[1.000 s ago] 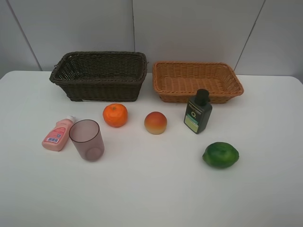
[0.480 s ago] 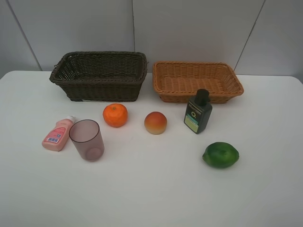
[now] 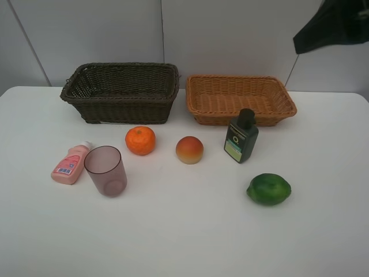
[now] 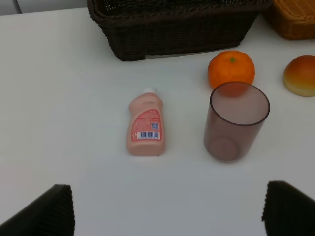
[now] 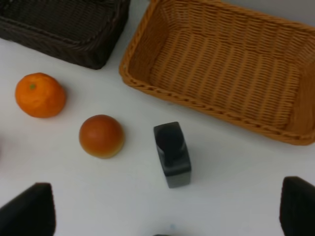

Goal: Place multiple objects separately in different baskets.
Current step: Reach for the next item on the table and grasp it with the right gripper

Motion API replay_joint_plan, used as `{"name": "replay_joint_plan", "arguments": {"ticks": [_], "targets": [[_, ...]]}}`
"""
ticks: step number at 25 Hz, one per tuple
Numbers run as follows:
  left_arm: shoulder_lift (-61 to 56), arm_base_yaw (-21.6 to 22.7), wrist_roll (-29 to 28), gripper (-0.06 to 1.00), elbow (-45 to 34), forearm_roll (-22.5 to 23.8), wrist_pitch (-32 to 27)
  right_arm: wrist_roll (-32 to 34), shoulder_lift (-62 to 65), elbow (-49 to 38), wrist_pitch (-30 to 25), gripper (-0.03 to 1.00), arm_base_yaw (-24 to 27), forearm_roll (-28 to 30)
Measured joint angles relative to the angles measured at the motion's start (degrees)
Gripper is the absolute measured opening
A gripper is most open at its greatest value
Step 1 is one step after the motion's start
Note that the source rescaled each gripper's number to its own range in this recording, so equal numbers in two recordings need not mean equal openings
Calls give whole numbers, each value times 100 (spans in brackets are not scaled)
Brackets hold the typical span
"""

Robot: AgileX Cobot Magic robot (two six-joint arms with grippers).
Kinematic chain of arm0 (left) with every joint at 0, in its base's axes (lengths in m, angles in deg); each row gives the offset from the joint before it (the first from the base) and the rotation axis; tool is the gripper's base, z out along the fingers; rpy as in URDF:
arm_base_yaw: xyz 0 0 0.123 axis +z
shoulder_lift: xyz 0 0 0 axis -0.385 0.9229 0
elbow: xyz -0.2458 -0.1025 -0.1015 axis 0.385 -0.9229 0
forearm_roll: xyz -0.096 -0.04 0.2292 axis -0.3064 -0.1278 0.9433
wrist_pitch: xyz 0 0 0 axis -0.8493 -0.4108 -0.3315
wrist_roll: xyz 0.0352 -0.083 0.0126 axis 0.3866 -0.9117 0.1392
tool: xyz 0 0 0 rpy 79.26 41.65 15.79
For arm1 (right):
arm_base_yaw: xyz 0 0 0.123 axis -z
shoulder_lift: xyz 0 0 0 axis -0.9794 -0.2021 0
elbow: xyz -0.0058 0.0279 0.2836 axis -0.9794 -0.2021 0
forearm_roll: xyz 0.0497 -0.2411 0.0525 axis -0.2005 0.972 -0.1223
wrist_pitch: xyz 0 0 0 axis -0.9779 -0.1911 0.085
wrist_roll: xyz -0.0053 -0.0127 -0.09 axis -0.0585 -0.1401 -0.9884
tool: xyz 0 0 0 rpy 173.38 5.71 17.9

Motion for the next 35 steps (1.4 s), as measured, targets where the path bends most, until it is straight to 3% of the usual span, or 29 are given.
{"name": "replay_joint_plan", "arguments": {"ticks": [8,18,28,35], "targets": [[0,0,0,99,0,0,11,-11,-1004,453,-169,100,-554,11],[0,0,0,99,0,0,11,1,-2208,559,-425,100,-561,590],[0,0,0,99,0,0,11,1,-3416,1391,-757,100,-561,784],[0,0,0,99,0,0,11,131,-3914,1575,-924,100,-561,1416]]}}
